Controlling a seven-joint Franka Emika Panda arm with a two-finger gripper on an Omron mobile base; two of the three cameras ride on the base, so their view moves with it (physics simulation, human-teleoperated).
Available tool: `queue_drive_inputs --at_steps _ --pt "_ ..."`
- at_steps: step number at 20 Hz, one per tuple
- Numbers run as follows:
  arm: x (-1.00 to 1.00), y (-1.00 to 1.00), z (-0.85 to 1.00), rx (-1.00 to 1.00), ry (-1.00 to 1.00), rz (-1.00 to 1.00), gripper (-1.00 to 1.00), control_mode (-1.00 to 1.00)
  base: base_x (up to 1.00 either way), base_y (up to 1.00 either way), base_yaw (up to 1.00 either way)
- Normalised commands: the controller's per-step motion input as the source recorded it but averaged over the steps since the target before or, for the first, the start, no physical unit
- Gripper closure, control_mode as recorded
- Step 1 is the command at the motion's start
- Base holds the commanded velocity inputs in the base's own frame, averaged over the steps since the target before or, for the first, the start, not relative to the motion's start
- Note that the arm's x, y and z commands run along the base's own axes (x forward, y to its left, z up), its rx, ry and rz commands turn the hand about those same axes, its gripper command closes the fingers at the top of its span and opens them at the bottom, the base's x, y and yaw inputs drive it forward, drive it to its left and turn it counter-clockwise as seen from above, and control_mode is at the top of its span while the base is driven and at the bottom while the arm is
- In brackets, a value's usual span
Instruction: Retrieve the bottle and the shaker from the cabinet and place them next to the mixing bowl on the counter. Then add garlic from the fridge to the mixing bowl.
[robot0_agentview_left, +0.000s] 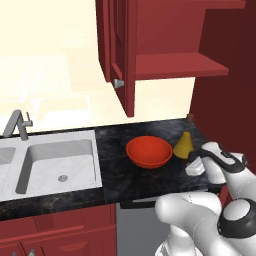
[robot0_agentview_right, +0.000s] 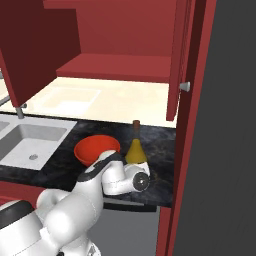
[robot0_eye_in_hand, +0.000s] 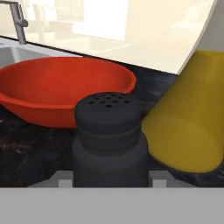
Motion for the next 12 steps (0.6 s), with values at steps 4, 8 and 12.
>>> queue_drive_inputs --at_steps 4,8,12 --pt "0.00 0.24 -0.34 -0.05 -0.06 0.00 1.00 -1.00 0.00 0.00 0.00" --pt "0.00 0.17 -0.11 -0.01 0.00 0.01 1.00 -1.00 0.00 0.00 0.00" --pt "0.00 0.16 0.00 0.00 0.00 0.03 1.00 -1.00 0.00 0.00 0.00"
